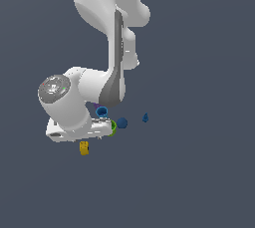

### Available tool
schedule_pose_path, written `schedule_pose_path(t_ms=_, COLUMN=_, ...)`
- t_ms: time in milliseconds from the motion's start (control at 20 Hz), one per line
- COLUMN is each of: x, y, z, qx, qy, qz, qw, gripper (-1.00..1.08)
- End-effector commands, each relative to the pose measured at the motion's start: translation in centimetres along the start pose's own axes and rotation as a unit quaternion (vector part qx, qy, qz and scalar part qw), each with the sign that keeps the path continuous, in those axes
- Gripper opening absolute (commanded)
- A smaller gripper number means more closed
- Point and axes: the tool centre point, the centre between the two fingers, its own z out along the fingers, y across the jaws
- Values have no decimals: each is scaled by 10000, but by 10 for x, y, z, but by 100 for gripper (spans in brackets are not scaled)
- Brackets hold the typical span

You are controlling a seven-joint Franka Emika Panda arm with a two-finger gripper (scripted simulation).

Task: Pick up a designated object from a clutter of objects.

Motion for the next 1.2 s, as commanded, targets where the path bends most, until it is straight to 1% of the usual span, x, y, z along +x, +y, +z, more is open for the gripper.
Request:
schedule_pose_path(t_ms=0, x=1, y=13, z=16, qx=-9, qy=18, qz=-42, qw=10000, gripper=100)
schedule_pose_path(t_ms=200, x=1, y=27, z=35, qx=-16, qy=30, qz=-80, qw=10000, gripper=100)
schedule_pose_path(t_ms=450, x=0, y=36, z=47, qx=-21, qy=37, qz=-105, qw=9999, gripper=100)
schedule_pose_path(t_ms=800, x=0, y=36, z=53, qx=-19, qy=30, qz=-98, qw=9999, gripper=100)
schedule_pose_path(t_ms=1150, x=-1, y=37, z=87, qx=-21, qy=35, qz=-103, qw=9999, gripper=100)
